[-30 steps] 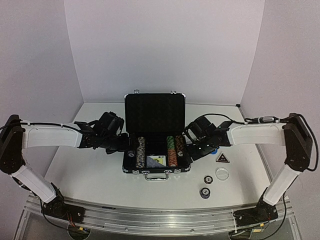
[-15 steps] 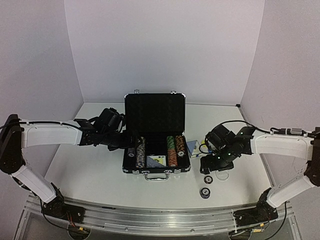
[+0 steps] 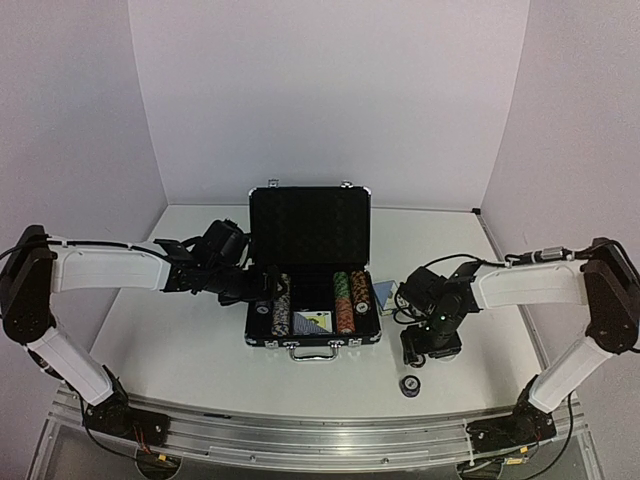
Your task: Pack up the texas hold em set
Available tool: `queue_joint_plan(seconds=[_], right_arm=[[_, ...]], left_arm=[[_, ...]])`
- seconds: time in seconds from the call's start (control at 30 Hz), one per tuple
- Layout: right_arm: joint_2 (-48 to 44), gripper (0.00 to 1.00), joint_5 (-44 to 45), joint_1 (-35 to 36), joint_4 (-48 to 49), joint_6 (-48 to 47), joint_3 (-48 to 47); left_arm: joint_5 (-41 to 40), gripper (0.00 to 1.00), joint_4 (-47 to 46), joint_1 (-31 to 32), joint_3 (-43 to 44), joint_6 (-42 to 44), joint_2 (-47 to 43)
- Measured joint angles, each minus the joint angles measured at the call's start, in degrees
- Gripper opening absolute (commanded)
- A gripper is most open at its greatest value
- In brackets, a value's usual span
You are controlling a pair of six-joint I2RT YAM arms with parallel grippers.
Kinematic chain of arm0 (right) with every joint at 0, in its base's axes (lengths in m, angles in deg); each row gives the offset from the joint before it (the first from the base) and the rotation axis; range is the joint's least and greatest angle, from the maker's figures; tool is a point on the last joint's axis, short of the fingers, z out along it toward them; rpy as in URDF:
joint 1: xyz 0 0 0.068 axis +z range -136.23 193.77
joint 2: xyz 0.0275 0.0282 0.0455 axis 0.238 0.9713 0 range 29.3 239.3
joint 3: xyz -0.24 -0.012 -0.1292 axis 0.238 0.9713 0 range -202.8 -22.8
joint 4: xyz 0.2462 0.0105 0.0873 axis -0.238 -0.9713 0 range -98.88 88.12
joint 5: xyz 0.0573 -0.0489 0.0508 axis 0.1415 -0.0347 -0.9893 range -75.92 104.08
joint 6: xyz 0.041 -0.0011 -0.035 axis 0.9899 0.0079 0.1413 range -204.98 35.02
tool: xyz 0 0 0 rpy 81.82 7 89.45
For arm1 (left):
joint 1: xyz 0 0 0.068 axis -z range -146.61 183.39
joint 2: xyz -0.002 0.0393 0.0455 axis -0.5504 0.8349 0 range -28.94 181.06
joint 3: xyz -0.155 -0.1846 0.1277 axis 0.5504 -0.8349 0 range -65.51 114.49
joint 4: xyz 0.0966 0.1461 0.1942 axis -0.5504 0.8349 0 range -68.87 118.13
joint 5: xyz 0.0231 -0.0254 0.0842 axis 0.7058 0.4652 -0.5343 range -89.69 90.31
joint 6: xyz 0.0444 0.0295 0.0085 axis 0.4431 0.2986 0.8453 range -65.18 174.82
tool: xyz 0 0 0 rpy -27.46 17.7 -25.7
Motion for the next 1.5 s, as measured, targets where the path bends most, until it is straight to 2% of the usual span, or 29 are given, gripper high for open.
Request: queue_joint_plan(seconds=[0.33, 0.93, 1.13, 1.5], right_arm=[[4.39, 0.62, 0.53, 0.0, 1.5, -1.11, -0.35], [6.06, 0.51, 1.03, 0.15, 1.73, -1.37, -1.77], [6.6, 0.43, 1.28, 0.52, 1.73, -1.26, -2.27], [6.72, 0.17, 1.89, 0.91, 1.84, -1.02, -2.47]], left_arm=[[0.94, 1.0, -0.64, 0.0, 0.64, 0.9, 1.38], [1.92, 1.0, -0.75, 0.0, 0.72, 1.16, 1.58], [1.92, 1.0, -0.75, 0.0, 0.72, 1.14, 1.58], [1.92, 1.0, -0.77, 0.0, 0.72, 1.12, 1.58]])
